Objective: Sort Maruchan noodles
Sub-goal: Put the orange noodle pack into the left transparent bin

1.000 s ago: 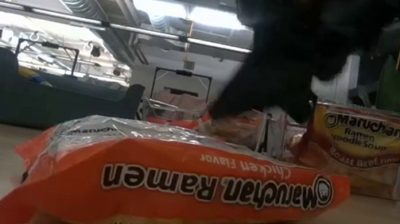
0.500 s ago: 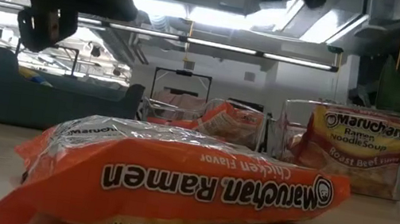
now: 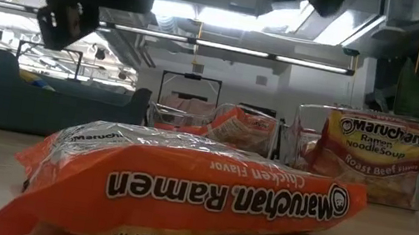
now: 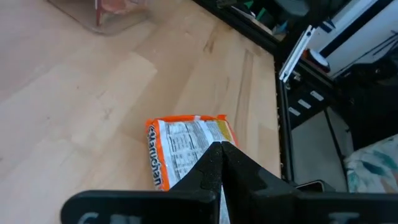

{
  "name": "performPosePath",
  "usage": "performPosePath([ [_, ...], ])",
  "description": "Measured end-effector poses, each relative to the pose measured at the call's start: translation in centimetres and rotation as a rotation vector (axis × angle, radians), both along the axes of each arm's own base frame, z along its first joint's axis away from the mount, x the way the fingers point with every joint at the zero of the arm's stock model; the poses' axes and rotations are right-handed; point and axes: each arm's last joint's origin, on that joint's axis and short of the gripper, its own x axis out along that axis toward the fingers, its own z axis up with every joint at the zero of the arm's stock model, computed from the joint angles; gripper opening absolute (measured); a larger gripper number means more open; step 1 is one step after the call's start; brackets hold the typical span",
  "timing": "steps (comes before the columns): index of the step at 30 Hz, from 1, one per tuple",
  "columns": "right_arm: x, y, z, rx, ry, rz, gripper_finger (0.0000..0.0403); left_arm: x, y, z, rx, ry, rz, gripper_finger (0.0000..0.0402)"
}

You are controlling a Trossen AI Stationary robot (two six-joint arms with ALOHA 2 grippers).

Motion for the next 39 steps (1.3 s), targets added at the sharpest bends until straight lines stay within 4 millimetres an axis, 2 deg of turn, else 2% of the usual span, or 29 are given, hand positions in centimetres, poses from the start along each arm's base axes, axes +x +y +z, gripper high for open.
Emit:
performPosePath([
  [3,0.2,0.6,-1.1,0.021,0.040,-0.019,0.0001,0.5,0.3,-0.5,0.007,0.021,-0.016,0.0000],
  [8,0.2,1.4,-2.2,0.035,0.073,-0.043,0.0001,1.2,-0.4,-3.1,-0.046,0.086,-0.109,0.0000],
  [12,0.0,1.9,-2.7,0.058,0.098,-0.062,0.0001,1.0,-1.4,-5.2,-0.081,0.140,-0.119,0.0000],
  [18,0.4,2.0,-3.9,0.085,0.142,-0.085,0.0008,0.7,-2.1,-6.7,-0.092,0.166,-0.102,0.0000],
  [22,0.4,2.0,-4.5,0.068,0.170,-0.097,0.0050,0.8,-2.0,-7.1,-0.108,0.173,-0.070,0.0000],
  [31,-0.1,2.4,-4.9,0.013,0.198,-0.054,0.0177,1.4,-1.3,-8.3,-0.143,0.215,-0.037,0.0000],
  [35,-0.8,1.8,-5.8,0.057,0.319,-0.201,0.0217,1.4,-1.1,-9.1,-0.133,0.252,-0.037,0.0000],
  [39,-1.2,1.4,-6.2,0.109,0.376,-0.314,0.0237,1.4,-1.1,-9.2,-0.130,0.254,-0.036,0.0000],
])
